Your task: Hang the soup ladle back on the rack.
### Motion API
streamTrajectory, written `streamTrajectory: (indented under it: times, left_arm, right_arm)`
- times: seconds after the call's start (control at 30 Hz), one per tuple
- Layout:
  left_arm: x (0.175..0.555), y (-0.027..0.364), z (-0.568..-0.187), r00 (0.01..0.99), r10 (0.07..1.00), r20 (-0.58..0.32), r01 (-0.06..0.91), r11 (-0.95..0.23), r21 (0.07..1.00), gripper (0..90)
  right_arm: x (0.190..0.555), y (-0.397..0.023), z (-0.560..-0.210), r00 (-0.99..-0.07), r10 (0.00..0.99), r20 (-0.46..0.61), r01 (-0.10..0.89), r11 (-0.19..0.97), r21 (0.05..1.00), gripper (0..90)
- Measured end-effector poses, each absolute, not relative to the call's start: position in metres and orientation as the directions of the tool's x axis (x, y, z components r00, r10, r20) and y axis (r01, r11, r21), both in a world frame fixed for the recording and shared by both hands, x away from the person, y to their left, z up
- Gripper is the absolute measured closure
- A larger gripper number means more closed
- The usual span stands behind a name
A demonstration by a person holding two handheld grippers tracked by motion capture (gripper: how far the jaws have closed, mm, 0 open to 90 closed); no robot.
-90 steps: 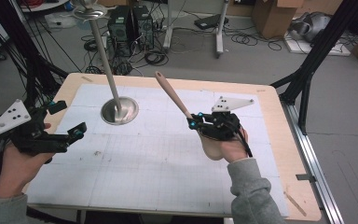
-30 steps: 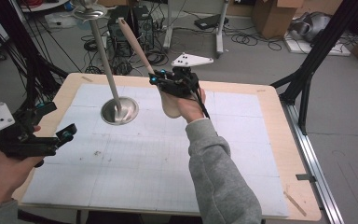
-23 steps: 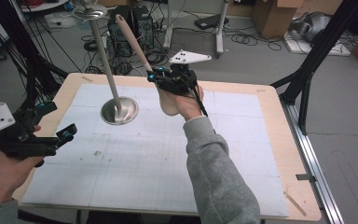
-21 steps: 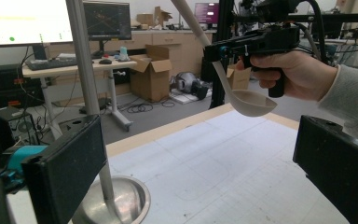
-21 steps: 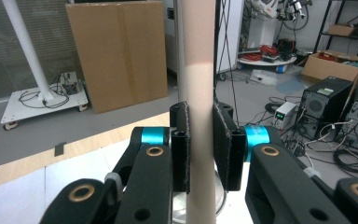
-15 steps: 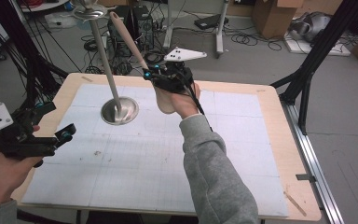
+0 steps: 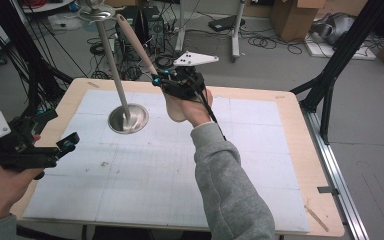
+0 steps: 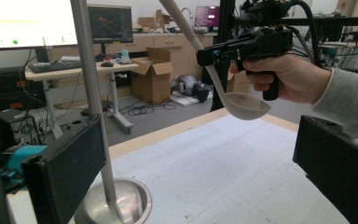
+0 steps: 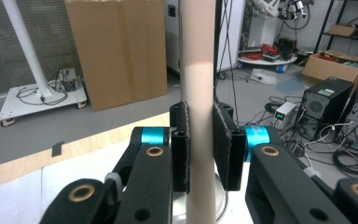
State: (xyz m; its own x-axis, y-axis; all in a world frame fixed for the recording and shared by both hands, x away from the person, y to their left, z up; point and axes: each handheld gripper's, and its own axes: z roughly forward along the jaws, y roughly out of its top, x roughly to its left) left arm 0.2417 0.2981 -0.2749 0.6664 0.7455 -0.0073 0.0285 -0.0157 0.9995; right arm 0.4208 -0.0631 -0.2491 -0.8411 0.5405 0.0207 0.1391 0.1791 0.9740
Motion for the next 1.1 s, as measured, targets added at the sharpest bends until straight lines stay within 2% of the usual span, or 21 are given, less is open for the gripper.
streamTrajectory:
  times: [1.1]
  left_arm:
    - [0.237, 0.304, -0.271, 0.660, 0.751, -0.011, 0.014, 0.002, 1.000, 2.9]
  right_arm:
    - [0.432, -0.040, -0.261, -0.840, 0.542, 0.039, 0.157, 0.174, 0.972, 78.5]
